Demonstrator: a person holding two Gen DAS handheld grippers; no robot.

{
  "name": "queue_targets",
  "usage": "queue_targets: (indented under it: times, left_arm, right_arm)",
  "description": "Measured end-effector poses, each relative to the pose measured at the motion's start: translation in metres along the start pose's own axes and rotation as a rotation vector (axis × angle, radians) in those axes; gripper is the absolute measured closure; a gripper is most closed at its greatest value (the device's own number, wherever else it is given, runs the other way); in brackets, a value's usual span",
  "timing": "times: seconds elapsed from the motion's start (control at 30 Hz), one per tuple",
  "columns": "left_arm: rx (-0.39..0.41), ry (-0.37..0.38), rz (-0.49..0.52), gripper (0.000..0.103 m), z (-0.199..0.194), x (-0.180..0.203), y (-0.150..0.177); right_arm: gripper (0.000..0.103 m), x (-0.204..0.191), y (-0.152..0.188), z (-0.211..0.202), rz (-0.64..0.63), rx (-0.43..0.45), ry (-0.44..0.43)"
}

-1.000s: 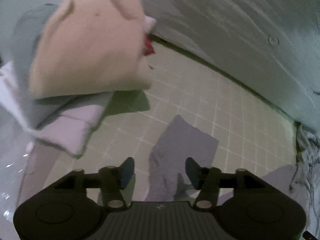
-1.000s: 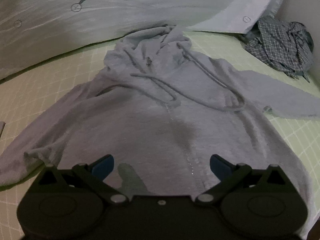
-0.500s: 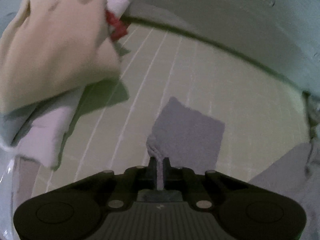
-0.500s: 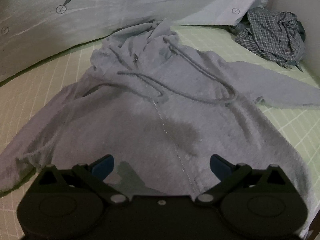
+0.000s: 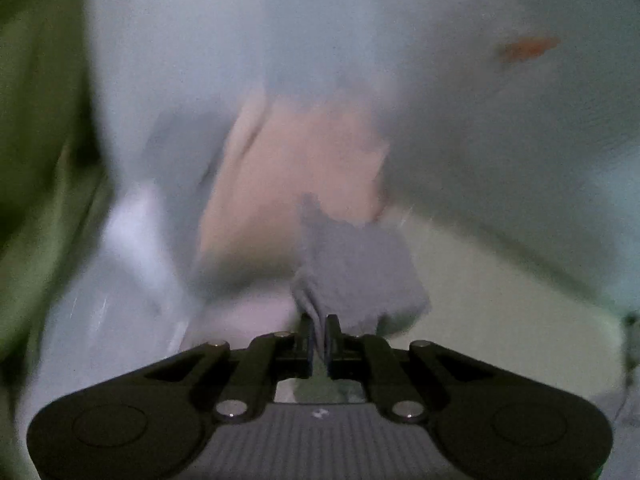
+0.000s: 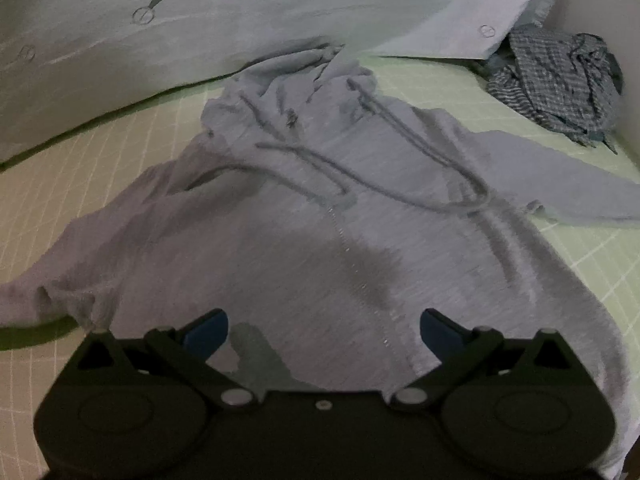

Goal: Fold clothes
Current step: 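Grasp the sleeve cuff with the left gripper and lift it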

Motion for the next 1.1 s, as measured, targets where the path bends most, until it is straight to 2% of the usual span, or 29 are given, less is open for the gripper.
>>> queue_targets:
  times: [0.03,0.1,0.13,0.17,0.27,0.33,0.43,0.53,0.67,0.73,0.83,0.93,1.1]
  left_arm:
    - [-0.062,-0.017,-0.058,0.092,0.005,-0.013,0.014]
    - [-0.142,-0.061,-0.145,0.092,0.01,-0.035,0.038]
    - [-0.142,-0.081,-0.151,0.091,0.008,-0.041,0.044]
    - [-0.138,-0.097,-0.157,0.085,0.005,-0.046,0.047]
    - [-0.116,-0.076,-0.197,0.073,0.005,-0.048,0.041]
    - [-0.096,-0.06,-0.178,0.069,0.01,-0.043,0.034]
    - [-0.102,-0.028,-0.115,0.051,0.022,-0.027,0.021]
    - [-0.157,-0.019,-0.05,0.049,0.048,-0.012,0.014]
    - [-0.247,-0.06,0.02,0.046,0.075,-0.005,0.022]
    - [-0.251,-0.063,0.027,0.048,0.078,-0.004,0.023]
    - [-0.213,-0.045,0.006,0.096,0.074,-0.003,0.018]
    - [-0.173,-0.028,-0.013,0.097,0.068,-0.003,0.013]
    - [0.009,-0.058,0.016,0.097,0.016,-0.001,-0.015]
  right_arm:
    - [0.0,-0.002,0.002,0.001,-0.006,-0.006,-0.005]
    - [0.0,-0.006,0.005,0.001,-0.018,-0.016,-0.014]
    - [0.0,-0.008,0.005,0.001,-0.024,-0.016,-0.018]
    - [0.0,-0.011,0.005,0.0,-0.032,-0.015,-0.021]
    - [0.0,-0.017,0.004,-0.001,-0.05,-0.01,-0.026]
    - [0.0,-0.019,0.003,-0.002,-0.058,-0.009,-0.026]
    - [0.0,-0.023,0.003,-0.003,-0.068,-0.008,-0.026]
    - [0.0,-0.022,0.003,-0.001,-0.064,-0.015,-0.021]
    - [0.0,-0.018,0.004,0.0,-0.048,-0.028,-0.001]
    - [0.0,-0.015,0.004,0.001,-0.035,-0.032,0.011]
    - [0.0,-0.01,0.005,0.003,-0.02,-0.038,0.026]
    - [0.0,-0.009,0.006,0.004,-0.012,-0.042,0.032]
    - [0.0,-0.009,0.005,0.002,-0.024,-0.033,0.026]
Point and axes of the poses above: each gripper's, at about its wrist camera, not at the fingertips, and z roughly the way its jaws point, x to its right, y to its underside, the point moved 5 cm from there along z, roughly the way its jaws point, and after that the axes turned 9 degrees about y, right-handed, at the moved point
